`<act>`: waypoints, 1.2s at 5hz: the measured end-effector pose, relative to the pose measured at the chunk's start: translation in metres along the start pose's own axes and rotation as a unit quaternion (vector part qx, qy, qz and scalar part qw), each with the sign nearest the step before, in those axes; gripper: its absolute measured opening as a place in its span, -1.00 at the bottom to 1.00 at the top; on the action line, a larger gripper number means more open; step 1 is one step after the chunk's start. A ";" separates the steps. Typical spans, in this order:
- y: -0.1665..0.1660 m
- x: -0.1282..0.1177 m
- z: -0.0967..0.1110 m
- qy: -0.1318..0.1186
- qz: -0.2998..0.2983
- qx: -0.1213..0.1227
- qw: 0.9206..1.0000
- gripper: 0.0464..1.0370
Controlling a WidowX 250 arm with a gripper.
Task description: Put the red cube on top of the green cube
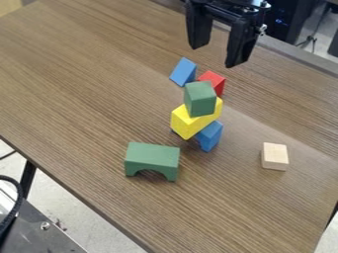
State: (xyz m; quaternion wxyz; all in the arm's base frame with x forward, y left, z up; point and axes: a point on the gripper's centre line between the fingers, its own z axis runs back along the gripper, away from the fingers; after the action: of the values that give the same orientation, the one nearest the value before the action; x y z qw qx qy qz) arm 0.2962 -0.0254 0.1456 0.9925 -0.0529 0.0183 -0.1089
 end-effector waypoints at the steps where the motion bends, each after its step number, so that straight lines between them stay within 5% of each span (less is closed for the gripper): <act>1: 0.001 -0.001 -0.009 0.016 0.002 -0.003 1.000 0.92; 2: 0.008 0.020 -0.011 0.038 0.006 0.002 0.999 0.92; 4: 0.024 0.045 0.000 0.038 0.042 0.002 0.998 0.92; 6: 0.040 0.042 -0.030 0.091 0.123 0.049 0.987 0.92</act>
State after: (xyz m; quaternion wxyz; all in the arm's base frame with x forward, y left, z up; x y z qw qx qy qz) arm 0.3440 0.0017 0.1103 0.9939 0.0081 0.1094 0.0090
